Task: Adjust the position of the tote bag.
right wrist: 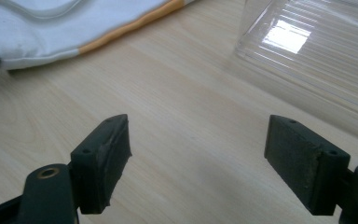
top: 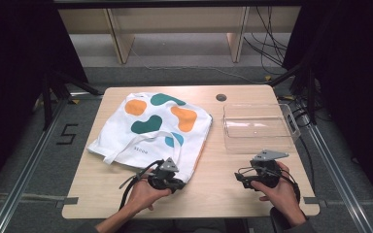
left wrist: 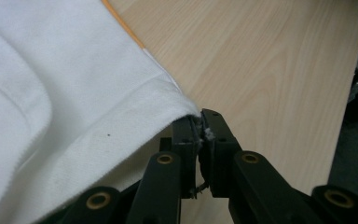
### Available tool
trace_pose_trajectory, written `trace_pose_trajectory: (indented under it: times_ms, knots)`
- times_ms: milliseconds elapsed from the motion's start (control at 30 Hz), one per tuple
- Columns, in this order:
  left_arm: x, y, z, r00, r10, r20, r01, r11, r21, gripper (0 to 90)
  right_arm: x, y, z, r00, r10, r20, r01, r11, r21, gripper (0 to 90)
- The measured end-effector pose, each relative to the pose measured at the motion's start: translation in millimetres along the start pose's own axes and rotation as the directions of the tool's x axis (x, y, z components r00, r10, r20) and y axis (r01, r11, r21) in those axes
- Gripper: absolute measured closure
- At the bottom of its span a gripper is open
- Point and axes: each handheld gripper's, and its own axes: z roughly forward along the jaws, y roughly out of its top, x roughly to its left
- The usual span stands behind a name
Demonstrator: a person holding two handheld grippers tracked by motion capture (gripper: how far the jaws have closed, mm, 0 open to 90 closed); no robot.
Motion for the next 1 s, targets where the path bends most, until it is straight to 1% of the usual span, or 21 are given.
trace_pose_trajectory:
  times_ms: [33,133,167,233,267,300,367,400,433,467,533,567,633,733,767,800,833,867,933,967,1000]
  knots:
    - [-1.0,5.7,5.1,0.9998,0.019,0.0,-0.019,0.9998,-0.001,84.1,-0.2,-0.1,-0.1,1.0,-0.001,0.002,0.001,1.0,0.0,24.3]
    - [-2.2,16.6,17.6,0.9998,0.015,0.009,-0.015,0.9999,-0.006,84.0,-2.3,0.1,0.9,0.9996,-0.028,0.009,0.028,1.0,-0.013,24.3]
    - [-4.5,19.9,22.9,0.9999,-0.01,0.008,0.01,0.9995,-0.03,83.9,-2.3,0.2,0.8,0.9996,-0.027,0.009,0.028,1.0,-0.013,24.3]
    - [-4.4,26.6,27.6,0.9996,0.027,0.003,-0.027,0.9996,-0.013,83.6,-3.1,0.2,1.9,0.999,-0.043,0.012,0.043,0.999,-0.017,24.3]
    - [-5.7,28.9,30.2,0.9997,0.024,0.006,-0.023,0.9995,-0.022,83.2,-2.9,0.2,2.7,0.999,-0.043,0.012,0.043,0.999,-0.018,24.4]
    - [-8.6,29.3,32.6,0.9998,-0.015,0.014,0.015,0.9979,-0.063,82.5,-0.6,1.1,1.6,1.0,-0.007,0.003,0.007,1.0,0.009,24.4]
    - [-8.5,29.1,26.5,0.999,-0.011,0.042,0.014,0.9975,-0.07,79.3,-1.7,1.6,2.1,0.9998,-0.019,0.006,0.019,1.0,0.007,24.6]
    - [-10.5,28.2,21.3,0.9976,-0.034,0.06,0.039,0.996,-0.081,74.6,-4.4,1.5,4.0,0.9981,-0.061,0.013,0.061,0.998,-0.017,24.7]
    - [-10.5,28.2,21.3,0.9976,-0.034,0.06,0.039,0.996,-0.081,69.1,-4.4,1.5,4.0,0.9981,-0.061,0.013,0.061,0.998,-0.017,24.7]
    - [-13.1,26.4,4.4,0.9972,-0.01,0.074,0.018,0.9943,-0.105,63.6,-1.7,3.5,4.6,0.9992,-0.041,0.003,0.041,0.999,-0.009,24.7]
    - [-14.6,22.9,-12.9,0.9955,0.006,0.094,0.006,0.9922,-0.124,56.9,-1.3,6.0,7.2,0.9971,-0.075,-0.011,0.075,0.997,-0.027,24.1]
    - [-14.6,22.9,-12.9,0.9955,0.006,0.094,0.006,0.9922,-0.124,54.9,2.0,9.0,8.5,0.9965,-0.08,-0.024,0.079,0.996,-0.029,23.6]
    - [-10.9,11.1,-38.8,0.9984,0.009,0.056,-0.002,0.992,-0.126,49.7,8.9,14.7,13.0,0.9945,-0.095,-0.044,0.093,0.995,-0.039,23.1]
    - [-0.3,-5.6,-61.3,0.9998,0.009,0.015,-0.007,0.9931,-0.117,42.6,21.1,25.1,21.8,0.988,-0.128,-0.087,0.124,0.991,-0.047,19.4]
    - [-0.3,-5.6,-61.3,0.9998,0.009,0.015,-0.007,0.9931,-0.117,40.7,21.1,25.1,21.8,0.988,-0.128,-0.087,0.124,0.991,-0.047,19.4]
    - [8.0,-16.9,-75.8,0.9995,0.012,-0.03,-0.016,0.992,-0.125,39.6,32.7,33.9,29.8,0.9778,-0.164,-0.131,0.16,0.986,-0.04,17.8]
    - [8.0,-16.9,-75.8,0.9995,0.012,-0.03,-0.016,0.992,-0.125,39.1,37.2,36.8,33.2,0.9738,-0.178,-0.141,0.173,0.984,-0.047,17.9]
    - [15.8,-27.4,-88.8,0.9968,-0.056,-0.057,0.046,0.9872,-0.153,37.8,43.4,40.7,37.6,0.9679,-0.201,-0.151,0.196,0.979,-0.047,18.0]
    - [24.7,-35.2,-99.9,0.9943,-0.06,-0.088,0.045,0.9847,-0.169,36.3,54.3,46.2,47.1,0.9578,-0.242,-0.156,0.236,0.97,-0.052,21.7]
    - [28.6,-39.7,-105.7,0.9914,-0.072,-0.11,0.054,0.9857,-0.16,35.6,60.0,50.0,50.5,0.9504,-0.257,-0.175,0.257,0.966,-0.024,25.4]
    - [33.6,-44.6,-111.4,0.9861,-0.071,-0.151,0.047,0.9864,-0.158,34.9,64.7,52.4,57.4,0.9413,-0.294,-0.166,0.294,0.955,-0.028,27.5]
